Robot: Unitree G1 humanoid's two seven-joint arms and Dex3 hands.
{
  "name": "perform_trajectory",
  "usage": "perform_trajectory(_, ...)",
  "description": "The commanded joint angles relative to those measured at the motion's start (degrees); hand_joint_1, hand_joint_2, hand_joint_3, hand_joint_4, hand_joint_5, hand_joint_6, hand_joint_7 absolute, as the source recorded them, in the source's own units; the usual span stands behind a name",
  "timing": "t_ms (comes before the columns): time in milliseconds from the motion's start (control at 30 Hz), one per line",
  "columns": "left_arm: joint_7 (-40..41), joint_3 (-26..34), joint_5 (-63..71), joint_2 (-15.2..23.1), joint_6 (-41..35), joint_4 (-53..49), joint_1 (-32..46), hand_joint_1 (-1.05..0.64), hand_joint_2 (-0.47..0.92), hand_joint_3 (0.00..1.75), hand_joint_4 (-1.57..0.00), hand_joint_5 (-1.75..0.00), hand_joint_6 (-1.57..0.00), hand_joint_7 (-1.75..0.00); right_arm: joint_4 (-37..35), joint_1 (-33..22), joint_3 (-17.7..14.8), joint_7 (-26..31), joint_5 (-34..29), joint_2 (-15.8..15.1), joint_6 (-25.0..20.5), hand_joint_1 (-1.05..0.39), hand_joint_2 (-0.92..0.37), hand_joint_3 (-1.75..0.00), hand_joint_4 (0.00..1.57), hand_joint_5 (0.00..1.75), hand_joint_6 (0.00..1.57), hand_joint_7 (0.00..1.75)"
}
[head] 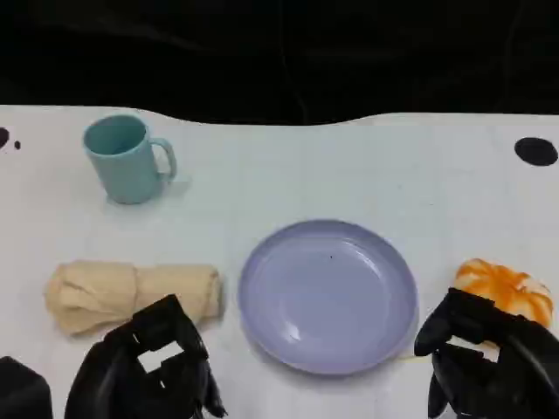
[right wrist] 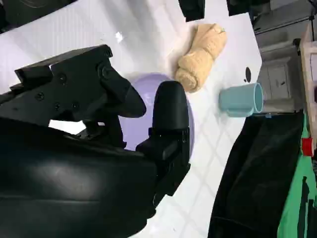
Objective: Grasp the towel on the left side of the plate with the left hand and place it into the plate.
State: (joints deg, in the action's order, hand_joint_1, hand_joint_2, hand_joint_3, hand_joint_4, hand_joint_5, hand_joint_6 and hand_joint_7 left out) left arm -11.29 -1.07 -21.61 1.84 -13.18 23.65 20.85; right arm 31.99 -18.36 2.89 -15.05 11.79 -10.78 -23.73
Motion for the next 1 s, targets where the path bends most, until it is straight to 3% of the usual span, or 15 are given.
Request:
perform_trajectory(33, -0.3, 0.4, 0.2, 0.3, 0.6, 0.1, 0.0, -0.11, 0.39, 1.43, -0.91, -1.75, -0.78, -1.64, 0.0, 0.4, -0.3, 0.0, -0.3, -1.0, 0.1, -0.05, -0.71, -1.08, 0.68, 1.75, 0.48, 1.64)
perform_trajectory(733, -0.2, 0.8, 0.2, 0.1, 0.3, -0.1, -0.2, -0.1, 0.39, 1.43, -0.9, -1.75, -0.78, -1.63, -0.8, 0.5, -0.4, -0.2, -0.4, -0.8, 0.7, -0.05, -0.7, -1.1, 0.7, 1.75, 0.48, 1.65)
perform_trajectory(833, -0.8, 0.9, 1.2, 0.1, 2.9, -0.8, -0.2, -0.09, 0.4, 1.43, -0.89, -1.75, -0.78, -1.63, -0.7, 0.4, -0.3, -0.2, -0.6, -0.8, 0.8, -0.05, -0.7, -1.1, 0.69, 1.75, 0.48, 1.65)
perform_trajectory(1000, 0.9, 0.2, 9.2, 0.5, 12.8, -2.7, 0.0, -0.13, 0.53, 1.14, -0.72, -1.62, -0.69, -1.27, -0.5, 0.1, 0.2, 0.0, -0.9, -0.6, 0.9, -0.05, -0.7, -1.09, 0.69, 1.75, 0.48, 1.64)
